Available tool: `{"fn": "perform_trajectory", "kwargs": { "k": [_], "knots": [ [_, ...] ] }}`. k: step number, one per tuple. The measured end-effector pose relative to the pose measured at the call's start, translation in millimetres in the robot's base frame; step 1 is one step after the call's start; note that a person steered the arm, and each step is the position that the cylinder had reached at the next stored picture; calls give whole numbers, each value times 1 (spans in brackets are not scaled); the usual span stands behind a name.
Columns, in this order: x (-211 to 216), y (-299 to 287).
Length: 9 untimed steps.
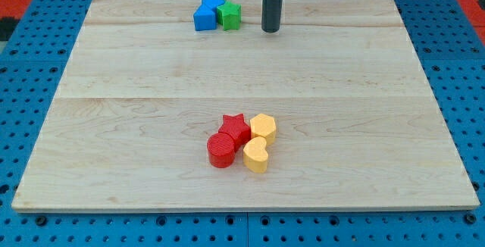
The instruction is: Point your arm to top center
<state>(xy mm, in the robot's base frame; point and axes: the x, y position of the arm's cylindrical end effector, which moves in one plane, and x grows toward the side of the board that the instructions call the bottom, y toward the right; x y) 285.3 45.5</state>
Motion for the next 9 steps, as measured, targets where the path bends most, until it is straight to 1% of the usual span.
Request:
{"fn": "perform_trajectory", "kwargs": {
  "k": [1, 4, 5, 6, 7, 9],
  "knots": [
    [-19, 0],
    [-25, 0],
    [-34, 0],
    [-91, 0],
    [-92, 0],
    [-93, -42]
  ]
}}
